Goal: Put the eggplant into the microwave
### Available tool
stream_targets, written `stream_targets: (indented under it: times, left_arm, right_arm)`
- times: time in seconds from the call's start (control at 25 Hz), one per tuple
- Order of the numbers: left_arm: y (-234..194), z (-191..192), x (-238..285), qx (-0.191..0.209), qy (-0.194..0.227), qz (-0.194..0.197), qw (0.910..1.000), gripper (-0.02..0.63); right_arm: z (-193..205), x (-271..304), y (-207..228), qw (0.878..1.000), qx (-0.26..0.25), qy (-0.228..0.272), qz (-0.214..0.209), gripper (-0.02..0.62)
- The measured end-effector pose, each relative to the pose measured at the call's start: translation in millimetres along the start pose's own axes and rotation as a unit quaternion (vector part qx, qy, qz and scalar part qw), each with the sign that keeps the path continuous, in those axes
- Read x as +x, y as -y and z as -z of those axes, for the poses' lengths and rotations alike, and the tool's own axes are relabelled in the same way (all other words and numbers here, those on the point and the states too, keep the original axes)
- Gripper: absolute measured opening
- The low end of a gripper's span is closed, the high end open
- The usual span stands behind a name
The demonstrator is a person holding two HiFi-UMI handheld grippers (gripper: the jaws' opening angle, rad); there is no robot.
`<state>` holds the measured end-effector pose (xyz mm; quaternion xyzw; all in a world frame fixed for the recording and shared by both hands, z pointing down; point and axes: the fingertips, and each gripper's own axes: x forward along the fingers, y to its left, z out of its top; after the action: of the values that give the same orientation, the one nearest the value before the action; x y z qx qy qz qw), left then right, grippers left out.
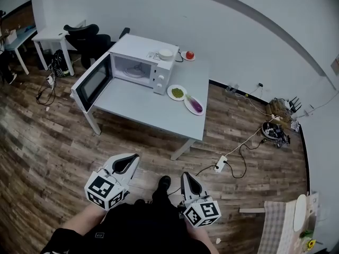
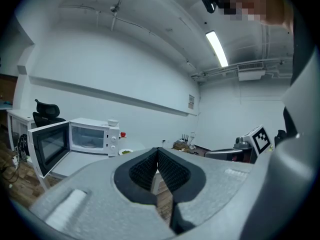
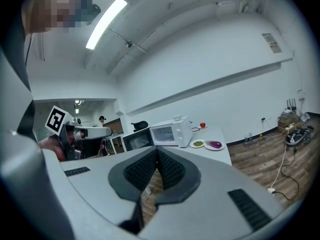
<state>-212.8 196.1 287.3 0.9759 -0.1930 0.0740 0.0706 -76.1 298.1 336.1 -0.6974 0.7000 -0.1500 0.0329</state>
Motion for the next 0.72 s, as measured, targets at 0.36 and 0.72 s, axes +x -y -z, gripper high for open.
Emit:
stream_targets:
  times: [0.36, 0.72]
  left_arm:
    - [-27.5, -17.5, 76.9, 0.01, -0.01, -0.013, 0.9998, 0.008]
    - [-43.7, -51.7, 170.5, 0.012, -0.003, -0.029, 0.9995, 0.008]
  right_arm:
    - [-24.8, 63.4, 61.1, 1.0, 0.011, 0.005, -0.021, 0.015]
    - [-59.9, 117.3, 143.8, 0.999, 0.018, 0.005, -0.039, 0.015]
